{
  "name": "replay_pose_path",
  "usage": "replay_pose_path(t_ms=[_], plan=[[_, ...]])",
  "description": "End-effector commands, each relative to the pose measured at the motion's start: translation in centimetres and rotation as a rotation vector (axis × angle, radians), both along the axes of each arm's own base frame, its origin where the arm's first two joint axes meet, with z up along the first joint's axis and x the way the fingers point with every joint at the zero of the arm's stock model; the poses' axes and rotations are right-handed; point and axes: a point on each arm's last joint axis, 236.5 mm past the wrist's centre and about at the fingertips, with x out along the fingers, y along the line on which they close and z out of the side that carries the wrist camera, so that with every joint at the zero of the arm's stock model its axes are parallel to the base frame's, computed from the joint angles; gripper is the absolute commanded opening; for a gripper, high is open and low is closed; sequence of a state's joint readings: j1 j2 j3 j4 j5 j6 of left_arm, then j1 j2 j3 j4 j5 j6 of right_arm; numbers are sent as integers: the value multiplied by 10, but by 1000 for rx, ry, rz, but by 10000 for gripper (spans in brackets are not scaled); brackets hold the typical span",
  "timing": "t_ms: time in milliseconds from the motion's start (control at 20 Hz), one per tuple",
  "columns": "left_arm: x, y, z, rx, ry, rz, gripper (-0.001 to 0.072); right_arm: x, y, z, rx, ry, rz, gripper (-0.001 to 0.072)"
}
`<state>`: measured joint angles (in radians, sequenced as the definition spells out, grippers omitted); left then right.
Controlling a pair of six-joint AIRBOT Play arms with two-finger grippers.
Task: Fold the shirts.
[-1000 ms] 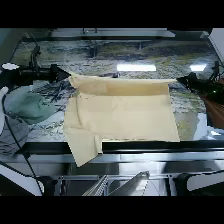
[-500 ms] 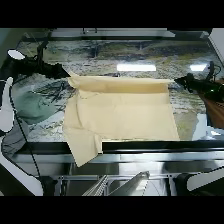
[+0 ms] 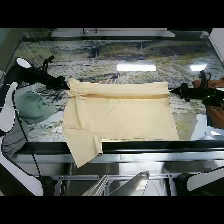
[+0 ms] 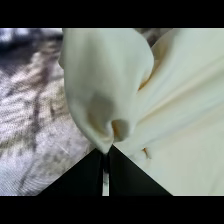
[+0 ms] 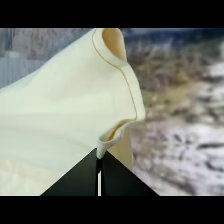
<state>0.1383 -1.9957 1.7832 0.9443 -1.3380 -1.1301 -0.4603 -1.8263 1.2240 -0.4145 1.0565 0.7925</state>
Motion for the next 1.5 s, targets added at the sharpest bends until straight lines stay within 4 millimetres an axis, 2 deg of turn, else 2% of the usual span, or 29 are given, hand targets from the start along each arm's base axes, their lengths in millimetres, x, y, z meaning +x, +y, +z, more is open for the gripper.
replay_pose_path(t_ms=[0, 100, 150, 200, 250, 300, 350, 500, 600, 700, 800, 950, 1000, 1100, 1250, 1300, 1450], plan=[[-2, 1, -4, 8, 10, 1, 11, -7, 3, -9, 2, 25, 6, 11], [-5, 1, -4, 5, 17, -6, 13, -8, 4, -8, 5, 26, 11, 13], [-8, -1, -3, 0, 30, -16, 66, -10, 7, -7, 16, 28, 24, 17], [-12, -2, -2, -4, 40, -24, 261, -13, 11, -4, 25, 23, 49, 112], [-18, -3, 0, -10, 61, -44, 280, -16, 14, -1, 35, 19, 68, 362], [-24, -5, 5, -18, 80, -67, 281, -19, 15, 2, 42, 19, 79, 409], [-29, -5, 12, -25, 96, -87, 281, -23, 13, 6, 40, 17, 91, 351], [-35, 6, 43, -37, 139, -86, 281, -40, 6, 33, 42, 14, 129, 344], [-44, 16, 59, -44, 184, -62, 281, -61, -1, 46, 4, 58, 167, 344], [-61, 19, 67, -52, 217, -41, 281, -95, -6, 40, -68, 175, 215, 344], [-88, 20, 68, -60, 231, -27, 281, -127, -2, 30, -101, 265, 223, 344], [-137, 30, 58, -72, 241, 58, 282, -180, 16, 7, -90, 389, 200, 344], [-154, 35, 51, -75, 249, 113, 284, -200, 16, -5, -115, 444, 191, 344], [-187, 43, 38, -82, 253, 228, 284, -229, 9, -15, -150, 513, 174, 344], [-237, 40, 27, -104, 307, 295, 284, -236, -7, -16, -160, 521, 123, 352], [-248, 37, 26, -106, 308, 297, 284, -236, -11, -16, -158, 520, 110, 406], [-267, 29, 26, -94, 267, 322, 284, -231, -19, -21, -181, 494, 91, 405]])
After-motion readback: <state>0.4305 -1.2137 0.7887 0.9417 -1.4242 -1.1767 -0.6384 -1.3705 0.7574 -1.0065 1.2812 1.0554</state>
